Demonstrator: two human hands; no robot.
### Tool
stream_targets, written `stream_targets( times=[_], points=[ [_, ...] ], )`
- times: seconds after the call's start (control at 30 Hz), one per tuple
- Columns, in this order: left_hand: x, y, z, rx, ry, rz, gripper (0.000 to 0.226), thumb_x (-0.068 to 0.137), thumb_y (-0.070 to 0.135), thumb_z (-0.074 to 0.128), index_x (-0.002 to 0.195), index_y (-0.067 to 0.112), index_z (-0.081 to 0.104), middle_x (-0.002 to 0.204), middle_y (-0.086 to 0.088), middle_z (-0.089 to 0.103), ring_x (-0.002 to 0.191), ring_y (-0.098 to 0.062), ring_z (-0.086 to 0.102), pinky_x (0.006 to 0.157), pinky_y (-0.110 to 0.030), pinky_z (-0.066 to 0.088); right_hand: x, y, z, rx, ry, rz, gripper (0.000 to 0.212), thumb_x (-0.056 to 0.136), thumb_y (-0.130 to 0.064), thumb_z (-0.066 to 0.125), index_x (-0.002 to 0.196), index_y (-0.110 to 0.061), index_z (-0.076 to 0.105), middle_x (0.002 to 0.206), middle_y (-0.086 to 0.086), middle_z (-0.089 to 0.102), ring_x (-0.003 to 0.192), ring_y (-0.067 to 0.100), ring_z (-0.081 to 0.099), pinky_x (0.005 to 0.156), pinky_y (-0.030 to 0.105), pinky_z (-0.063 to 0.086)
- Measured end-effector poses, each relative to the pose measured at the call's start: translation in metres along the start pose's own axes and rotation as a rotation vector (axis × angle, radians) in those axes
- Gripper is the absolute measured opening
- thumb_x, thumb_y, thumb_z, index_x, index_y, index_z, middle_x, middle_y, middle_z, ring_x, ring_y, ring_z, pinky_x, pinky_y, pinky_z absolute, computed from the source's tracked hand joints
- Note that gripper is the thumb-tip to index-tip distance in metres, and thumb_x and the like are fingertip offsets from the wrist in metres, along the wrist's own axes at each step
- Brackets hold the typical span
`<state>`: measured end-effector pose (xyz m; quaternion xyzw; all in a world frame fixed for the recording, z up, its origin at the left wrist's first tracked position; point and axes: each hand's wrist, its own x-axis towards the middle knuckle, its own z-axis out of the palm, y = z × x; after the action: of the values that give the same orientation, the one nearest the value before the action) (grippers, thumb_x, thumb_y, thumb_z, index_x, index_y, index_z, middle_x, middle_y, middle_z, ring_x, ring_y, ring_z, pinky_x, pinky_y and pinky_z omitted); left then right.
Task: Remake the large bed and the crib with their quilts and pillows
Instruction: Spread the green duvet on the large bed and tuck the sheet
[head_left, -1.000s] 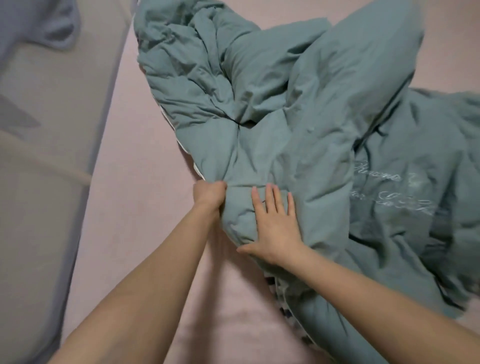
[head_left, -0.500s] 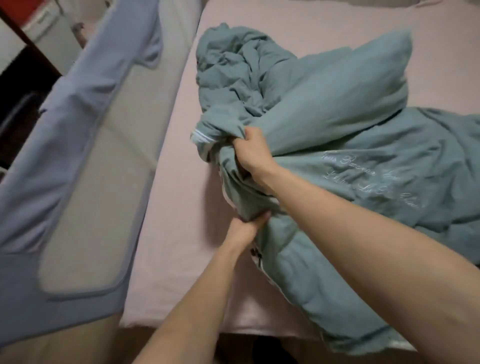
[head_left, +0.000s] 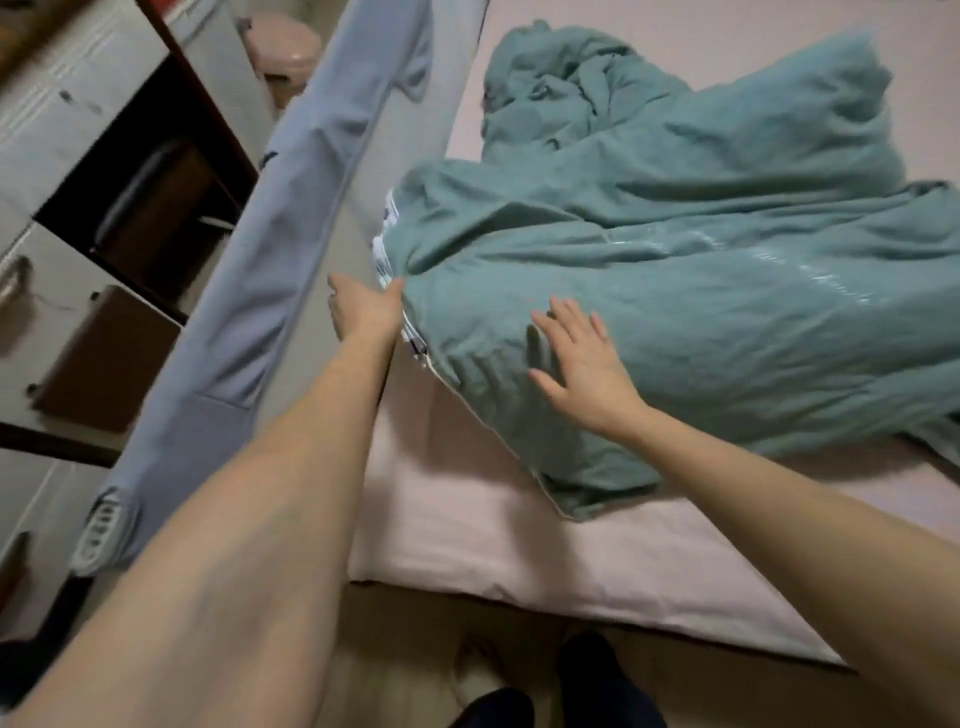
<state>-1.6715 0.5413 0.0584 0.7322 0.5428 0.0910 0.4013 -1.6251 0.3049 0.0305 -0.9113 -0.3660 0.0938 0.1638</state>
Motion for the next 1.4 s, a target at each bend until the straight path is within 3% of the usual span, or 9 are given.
stream_targets(
  times=[0.23,0.37,0.53,0.63,0.77,0.97,1.07,1.2,1.4],
  points=[
    [-0.06,-0.112,0.082,0.086,-0.444,-0.159,0.067,0.09,0.042,0.06,0.133,-0.007,0.044,0.134,-0.022,0.052,0.12,-0.035,0.053,0.097,-0.041,0.046,-0.069,0.067,0.071,-0.398,-0.36,-0.042,0.074,0.085,-0.033,0.059,0.149,-0.017,0.026,0.159,0.014,0.011,0.148,0.027,0.005,0.115,0.041,-0.011],
    [-0.106,-0.138,0.151,-0.013,-0.64,-0.108,0.055,0.089,0.039,0.062,0.134,0.008,0.053,0.136,-0.015,0.054,0.122,-0.031,0.054,0.099,-0.046,0.047,-0.09,0.103,0.115,-0.692,-0.419,-0.186,0.084,0.058,-0.028,0.082,0.135,-0.016,0.051,0.143,0.019,0.044,0.13,0.035,0.045,0.109,0.054,0.024],
    [-0.138,-0.159,0.221,-0.293,-0.565,-0.36,0.114,0.047,0.066,0.075,0.131,-0.002,0.04,0.133,-0.016,0.054,0.117,-0.029,0.058,0.098,-0.041,0.049,-0.087,0.129,0.145,-0.72,-0.269,-0.026,0.071,0.095,-0.02,0.036,0.152,-0.028,-0.006,0.157,0.024,0.001,0.145,0.041,0.006,0.112,0.06,0.007],
    [-0.153,-0.156,0.248,-0.355,-0.604,-0.353,0.087,0.066,0.041,0.081,0.13,-0.003,0.042,0.126,-0.007,0.055,0.114,-0.023,0.058,0.097,-0.035,0.048,-0.077,0.144,0.154,-0.622,-0.203,0.054,0.066,0.092,-0.011,0.044,0.152,-0.021,0.017,0.127,0.03,0.047,0.118,0.043,0.048,0.097,0.052,0.039],
    [-0.135,-0.156,0.235,-0.439,-0.654,-0.402,0.033,0.082,0.017,0.07,0.111,0.001,0.065,0.104,-0.009,0.069,0.082,-0.024,0.066,0.063,-0.024,0.052,-0.053,0.13,0.144,-0.17,-0.226,0.231,0.048,0.088,-0.008,0.046,0.135,-0.014,0.041,0.11,0.03,0.06,0.101,0.046,0.056,0.08,0.048,0.045],
    [-0.099,-0.178,0.12,-0.458,-0.493,-0.357,0.03,0.093,0.025,0.049,0.11,0.002,0.06,0.114,-0.018,0.065,0.098,-0.03,0.065,0.088,-0.048,0.054,-0.053,0.011,0.132,0.243,-0.138,0.092,0.026,0.082,0.002,0.05,0.103,-0.003,0.064,0.106,0.024,0.067,0.099,0.042,0.059,0.074,0.039,0.04],
    [-0.098,-0.179,0.049,-0.197,-0.079,-0.14,0.024,0.102,0.019,0.035,0.103,0.002,0.051,0.111,-0.019,0.059,0.092,-0.025,0.054,0.072,-0.029,0.038,-0.039,-0.073,0.128,0.425,-0.107,0.012,0.018,0.082,0.001,0.052,0.094,0.0,0.065,0.101,0.024,0.068,0.096,0.039,0.062,0.069,0.037,0.037],
    [-0.092,-0.199,-0.033,0.008,0.282,-0.095,0.025,0.102,0.018,0.032,0.115,0.001,0.047,0.117,-0.027,0.058,0.106,-0.04,0.055,0.081,-0.04,0.037,-0.042,-0.18,0.148,0.695,-0.196,-0.032,0.031,0.085,0.0,0.046,0.109,-0.001,0.065,0.112,0.021,0.067,0.105,0.035,0.061,0.078,0.037,0.045],
    [-0.11,-0.231,-0.025,0.526,-0.406,-0.053,0.055,0.093,0.019,0.05,0.141,0.004,0.028,0.146,-0.02,0.032,0.129,-0.039,0.04,0.106,-0.044,0.036,-0.079,-0.146,0.197,0.23,-0.763,0.091,0.059,0.092,-0.029,0.055,0.143,-0.011,0.033,0.14,0.021,0.043,0.128,0.036,0.043,0.106,0.04,0.035]
  ],
)
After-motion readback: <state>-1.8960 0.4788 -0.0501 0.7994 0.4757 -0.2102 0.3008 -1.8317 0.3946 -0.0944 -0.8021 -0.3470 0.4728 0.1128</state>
